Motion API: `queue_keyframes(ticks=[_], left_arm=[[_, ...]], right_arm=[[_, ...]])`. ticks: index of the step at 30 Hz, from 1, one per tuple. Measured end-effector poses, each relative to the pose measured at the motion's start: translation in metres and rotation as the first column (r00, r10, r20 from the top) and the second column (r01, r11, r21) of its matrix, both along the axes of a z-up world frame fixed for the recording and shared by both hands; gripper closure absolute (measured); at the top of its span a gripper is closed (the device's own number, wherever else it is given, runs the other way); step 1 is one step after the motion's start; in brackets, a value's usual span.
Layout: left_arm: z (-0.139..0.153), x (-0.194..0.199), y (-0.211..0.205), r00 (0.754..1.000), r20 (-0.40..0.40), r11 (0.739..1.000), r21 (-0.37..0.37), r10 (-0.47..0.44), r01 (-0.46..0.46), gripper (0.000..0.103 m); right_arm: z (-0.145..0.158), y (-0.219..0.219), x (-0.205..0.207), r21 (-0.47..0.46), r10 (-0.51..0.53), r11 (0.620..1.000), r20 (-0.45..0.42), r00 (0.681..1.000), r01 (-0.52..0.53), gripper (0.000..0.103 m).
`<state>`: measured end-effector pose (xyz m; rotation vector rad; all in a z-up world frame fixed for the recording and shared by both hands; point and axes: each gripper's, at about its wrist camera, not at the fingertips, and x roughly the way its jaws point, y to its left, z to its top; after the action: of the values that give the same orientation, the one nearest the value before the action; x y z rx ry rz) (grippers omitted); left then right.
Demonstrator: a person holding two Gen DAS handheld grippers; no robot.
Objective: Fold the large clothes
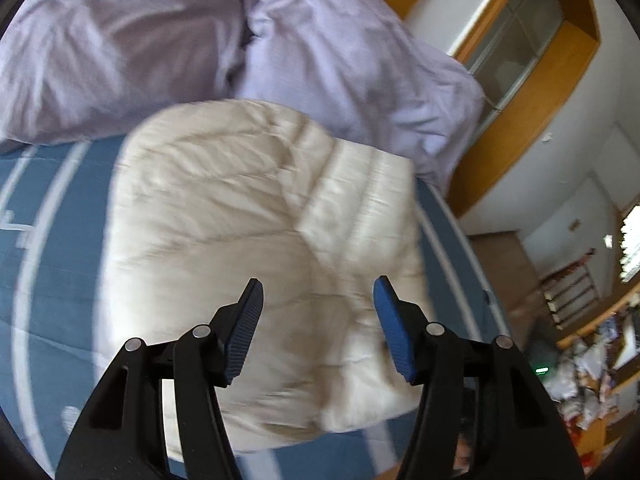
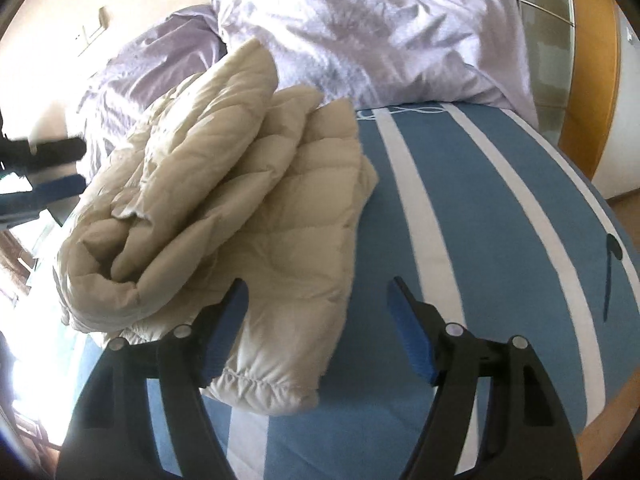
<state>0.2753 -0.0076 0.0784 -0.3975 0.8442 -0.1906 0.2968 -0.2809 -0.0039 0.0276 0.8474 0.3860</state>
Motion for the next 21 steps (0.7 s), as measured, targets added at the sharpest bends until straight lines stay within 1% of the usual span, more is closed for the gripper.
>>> queue_keyframes(ticks=[2, 3, 5, 7, 10, 13, 19, 21], left_arm=[[0.0, -0.003, 0.012, 0.999, 0.007, 0.998, 0.053, 0.044, -0.044, 0.044], [-0.001, -0.004, 0.018, 0.997, 0.017, 0.993, 0.094, 0.071, -0.072, 0.044], [-0.002, -0.006, 0.027, 0.992, 0.042, 0.974, 0.188, 0.121, -0.127, 0.044], [-0.006, -0.007, 0.038, 0.984, 0.064, 0.948, 0.267, 0.164, -0.176, 0.044], [-0.015, -0.003, 0.048, 0.976, 0.077, 0.915, 0.337, 0.206, -0.22, 0.044], [-0.026, 0.002, 0.053, 0.973, 0.062, 0.903, 0.364, 0.224, -0.231, 0.044], [-0.044, 0.01, 0.052, 0.975, 0.049, 0.902, 0.372, 0.219, -0.221, 0.043], [-0.05, 0.012, 0.049, 0.978, 0.044, 0.906, 0.369, 0.206, -0.208, 0.043]], right_arm=[[0.004, -0.002, 0.001, -0.003, -0.007, 1.0, 0.002, 1.0, 0.007, 0.031], [0.008, -0.003, 0.001, -0.005, -0.011, 1.0, 0.004, 1.0, 0.011, 0.031], [0.014, -0.005, 0.001, -0.002, -0.014, 1.0, 0.008, 1.0, 0.014, 0.031], [0.023, -0.005, 0.001, 0.002, -0.018, 1.0, 0.015, 1.0, 0.018, 0.031], [0.037, -0.005, 0.001, 0.014, -0.02, 1.0, 0.028, 0.999, 0.02, 0.031], [0.049, -0.002, 0.001, 0.027, -0.018, 0.999, 0.042, 0.999, 0.017, 0.031], [0.062, 0.013, -0.001, 0.027, 0.008, 1.0, 0.066, 0.998, -0.01, 0.031], [0.065, 0.021, -0.002, 0.023, 0.021, 0.999, 0.07, 0.997, -0.022, 0.031]])
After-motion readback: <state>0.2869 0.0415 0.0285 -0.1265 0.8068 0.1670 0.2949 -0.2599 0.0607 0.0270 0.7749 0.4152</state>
